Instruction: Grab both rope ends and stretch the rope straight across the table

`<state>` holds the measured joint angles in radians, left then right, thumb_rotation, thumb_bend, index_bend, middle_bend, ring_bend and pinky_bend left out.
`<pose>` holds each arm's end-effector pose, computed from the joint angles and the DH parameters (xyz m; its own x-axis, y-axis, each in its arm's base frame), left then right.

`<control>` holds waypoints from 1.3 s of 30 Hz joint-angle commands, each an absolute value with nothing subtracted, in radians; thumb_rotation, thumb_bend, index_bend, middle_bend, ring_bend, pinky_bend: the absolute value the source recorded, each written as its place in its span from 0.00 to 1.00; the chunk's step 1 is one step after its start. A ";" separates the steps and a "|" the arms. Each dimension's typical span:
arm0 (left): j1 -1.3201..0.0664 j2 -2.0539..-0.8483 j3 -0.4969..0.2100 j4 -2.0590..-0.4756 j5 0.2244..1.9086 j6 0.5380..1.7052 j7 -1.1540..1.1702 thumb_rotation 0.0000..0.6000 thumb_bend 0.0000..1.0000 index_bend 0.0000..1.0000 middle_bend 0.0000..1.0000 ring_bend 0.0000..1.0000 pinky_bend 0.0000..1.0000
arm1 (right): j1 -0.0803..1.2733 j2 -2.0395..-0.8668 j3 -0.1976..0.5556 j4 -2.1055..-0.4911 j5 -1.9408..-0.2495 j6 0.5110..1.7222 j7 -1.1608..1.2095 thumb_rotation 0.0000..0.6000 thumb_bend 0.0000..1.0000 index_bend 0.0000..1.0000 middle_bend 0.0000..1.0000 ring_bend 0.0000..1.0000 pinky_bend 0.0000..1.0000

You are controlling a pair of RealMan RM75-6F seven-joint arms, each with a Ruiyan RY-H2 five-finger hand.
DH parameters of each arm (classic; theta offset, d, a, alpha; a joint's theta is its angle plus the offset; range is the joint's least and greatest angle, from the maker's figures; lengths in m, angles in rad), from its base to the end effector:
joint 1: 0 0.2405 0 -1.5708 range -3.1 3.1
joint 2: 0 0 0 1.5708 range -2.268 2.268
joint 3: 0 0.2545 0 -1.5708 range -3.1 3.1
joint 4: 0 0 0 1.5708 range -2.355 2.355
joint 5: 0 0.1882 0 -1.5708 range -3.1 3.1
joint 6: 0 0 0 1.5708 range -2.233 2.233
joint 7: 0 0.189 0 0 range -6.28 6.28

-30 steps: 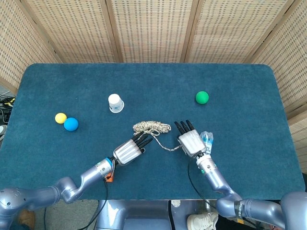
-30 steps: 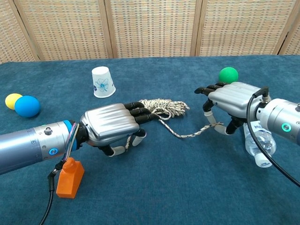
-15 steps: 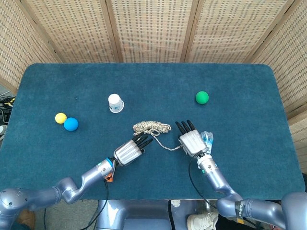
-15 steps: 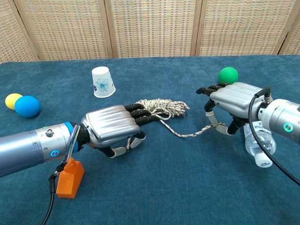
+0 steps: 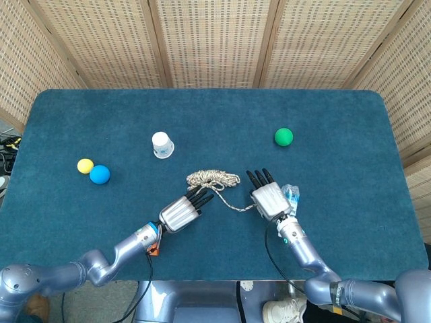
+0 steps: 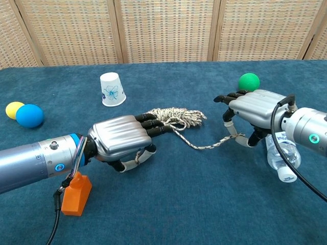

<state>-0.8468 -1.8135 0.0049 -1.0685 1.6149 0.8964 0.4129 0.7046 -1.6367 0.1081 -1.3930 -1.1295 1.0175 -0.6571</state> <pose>-0.1019 0.3359 -0.1190 0.8112 -0.0785 0.5795 0.3048 -0.7889 -0.5336 -0.1582 -0.3626 -0.0371 0.7062 -0.1464 0.6927 -0.6783 -0.4203 0.6027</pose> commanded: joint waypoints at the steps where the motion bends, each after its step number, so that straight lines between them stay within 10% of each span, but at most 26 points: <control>1: -0.847 -1.811 0.005 -1.069 1.615 0.900 0.410 1.00 0.43 0.63 0.00 0.00 0.00 | 0.705 -1.636 0.108 -1.394 -1.129 1.017 -0.660 1.00 0.48 0.69 0.00 0.00 0.00; 39: -0.645 -1.536 0.055 -0.982 1.605 1.162 0.049 1.00 0.51 0.75 0.00 0.00 0.00 | 0.647 -1.501 0.126 -1.363 -1.083 1.103 -0.714 1.00 0.48 0.70 0.00 0.00 0.00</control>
